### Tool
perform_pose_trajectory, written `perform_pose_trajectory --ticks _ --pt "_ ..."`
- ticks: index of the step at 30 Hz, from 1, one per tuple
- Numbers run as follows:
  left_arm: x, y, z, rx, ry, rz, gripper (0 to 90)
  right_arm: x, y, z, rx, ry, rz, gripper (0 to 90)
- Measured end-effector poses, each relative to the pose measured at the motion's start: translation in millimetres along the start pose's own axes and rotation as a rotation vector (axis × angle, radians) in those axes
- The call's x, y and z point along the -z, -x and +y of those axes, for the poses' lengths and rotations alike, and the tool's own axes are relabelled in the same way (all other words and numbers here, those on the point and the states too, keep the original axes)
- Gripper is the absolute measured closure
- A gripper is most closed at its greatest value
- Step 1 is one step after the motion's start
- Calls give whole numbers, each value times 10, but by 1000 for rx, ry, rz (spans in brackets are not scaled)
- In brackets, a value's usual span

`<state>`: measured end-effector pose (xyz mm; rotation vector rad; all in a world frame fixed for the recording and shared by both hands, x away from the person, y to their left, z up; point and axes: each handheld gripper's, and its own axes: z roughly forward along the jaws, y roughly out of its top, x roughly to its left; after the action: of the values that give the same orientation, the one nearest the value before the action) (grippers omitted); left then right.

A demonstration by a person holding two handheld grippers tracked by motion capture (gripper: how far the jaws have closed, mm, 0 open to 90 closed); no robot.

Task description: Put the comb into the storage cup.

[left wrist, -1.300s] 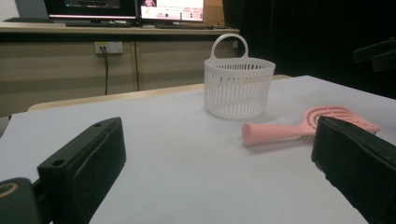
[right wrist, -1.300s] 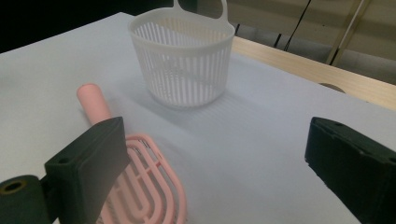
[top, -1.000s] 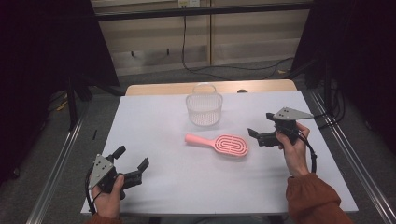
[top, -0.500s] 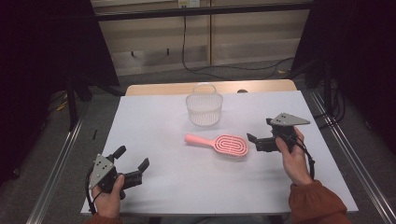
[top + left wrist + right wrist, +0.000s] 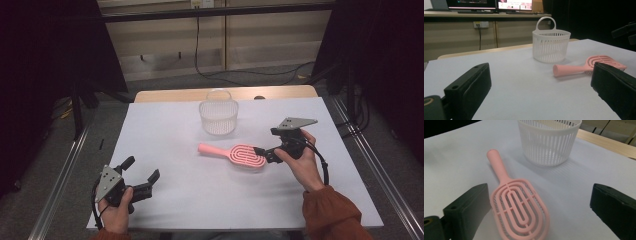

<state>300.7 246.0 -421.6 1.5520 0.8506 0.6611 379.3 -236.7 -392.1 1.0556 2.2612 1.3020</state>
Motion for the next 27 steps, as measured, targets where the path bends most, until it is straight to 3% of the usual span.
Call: perform_pose_trajectory --ticks 3,14,18,27 --pt "0 1 1 0 2 1 32 -96 17 39 -16 -6 77 29" --pt "-6 0 -3 1 -1 4 32 -243 -6 80 18 -90 118 28" --pt "-4 0 -3 1 -2 1 32 -337 -13 162 59 -170 142 32" --pt "-3 -4 -2 -1 -2 0 32 -462 -48 263 122 -265 166 43"
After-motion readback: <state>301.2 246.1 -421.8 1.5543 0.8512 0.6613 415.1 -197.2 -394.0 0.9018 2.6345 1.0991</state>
